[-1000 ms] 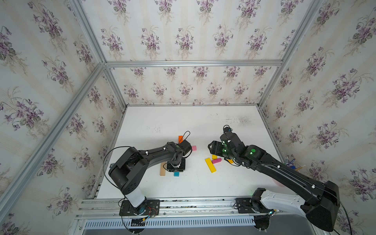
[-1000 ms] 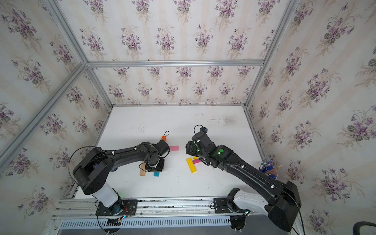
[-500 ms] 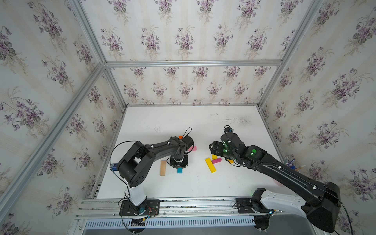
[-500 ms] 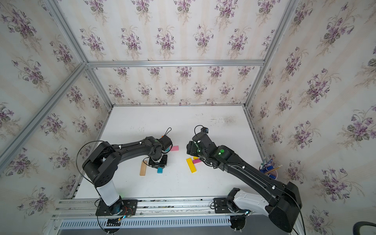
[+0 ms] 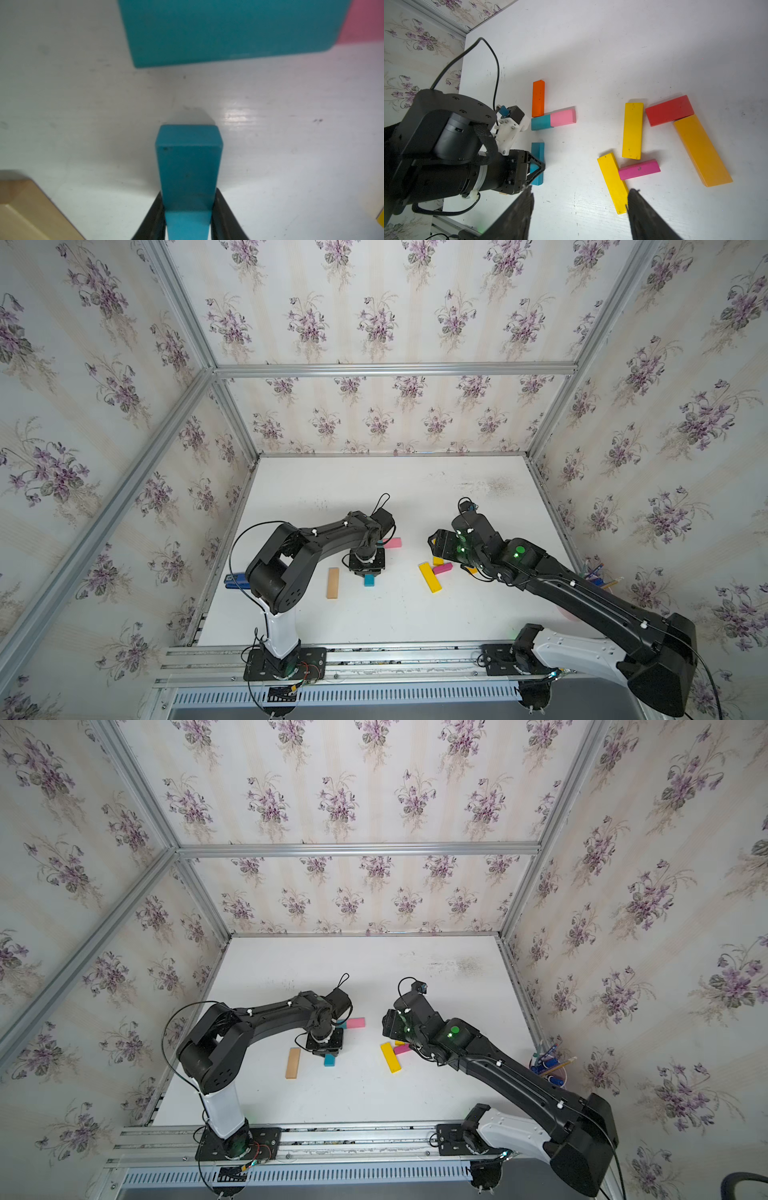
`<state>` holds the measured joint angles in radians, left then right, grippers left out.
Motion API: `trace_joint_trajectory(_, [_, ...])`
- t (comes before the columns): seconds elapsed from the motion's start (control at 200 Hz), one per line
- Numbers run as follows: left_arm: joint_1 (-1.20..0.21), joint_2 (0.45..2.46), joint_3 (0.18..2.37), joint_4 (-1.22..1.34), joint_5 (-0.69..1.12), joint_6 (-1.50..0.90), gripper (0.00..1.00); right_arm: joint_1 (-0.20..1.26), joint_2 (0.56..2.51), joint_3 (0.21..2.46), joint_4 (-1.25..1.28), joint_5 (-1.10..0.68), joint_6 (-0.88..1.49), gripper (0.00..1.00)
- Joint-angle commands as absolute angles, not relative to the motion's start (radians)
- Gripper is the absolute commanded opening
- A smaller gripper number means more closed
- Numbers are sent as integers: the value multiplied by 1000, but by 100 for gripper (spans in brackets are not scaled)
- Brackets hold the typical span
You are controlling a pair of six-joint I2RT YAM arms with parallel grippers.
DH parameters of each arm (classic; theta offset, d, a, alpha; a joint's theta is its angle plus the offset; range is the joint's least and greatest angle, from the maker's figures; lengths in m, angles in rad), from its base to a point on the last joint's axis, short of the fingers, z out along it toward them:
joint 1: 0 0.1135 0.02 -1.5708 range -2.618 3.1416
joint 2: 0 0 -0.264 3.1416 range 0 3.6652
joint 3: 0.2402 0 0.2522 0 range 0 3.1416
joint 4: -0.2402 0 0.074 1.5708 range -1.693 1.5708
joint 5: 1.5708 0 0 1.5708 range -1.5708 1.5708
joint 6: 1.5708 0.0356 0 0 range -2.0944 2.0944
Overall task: Assemble the letter h with building blocks
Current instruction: Move the building block to the center of the board.
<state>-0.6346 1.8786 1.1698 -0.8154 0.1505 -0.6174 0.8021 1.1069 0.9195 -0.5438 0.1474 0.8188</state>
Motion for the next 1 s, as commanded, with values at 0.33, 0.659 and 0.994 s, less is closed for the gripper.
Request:
trace_joint_trajectory(0.33, [-613, 1933, 1160, -702, 133, -591, 30, 803, 1097, 917, -552, 170, 822, 73])
trace_joint_trajectory(0.659, [-605, 1942, 1184, -716, 123, -583, 30, 803, 1090, 914, -552, 174, 821, 73])
trace_joint_trajectory(0.994, [-601, 1936, 1209, -736, 105, -572, 31, 804, 1089, 910, -549, 174, 821, 73])
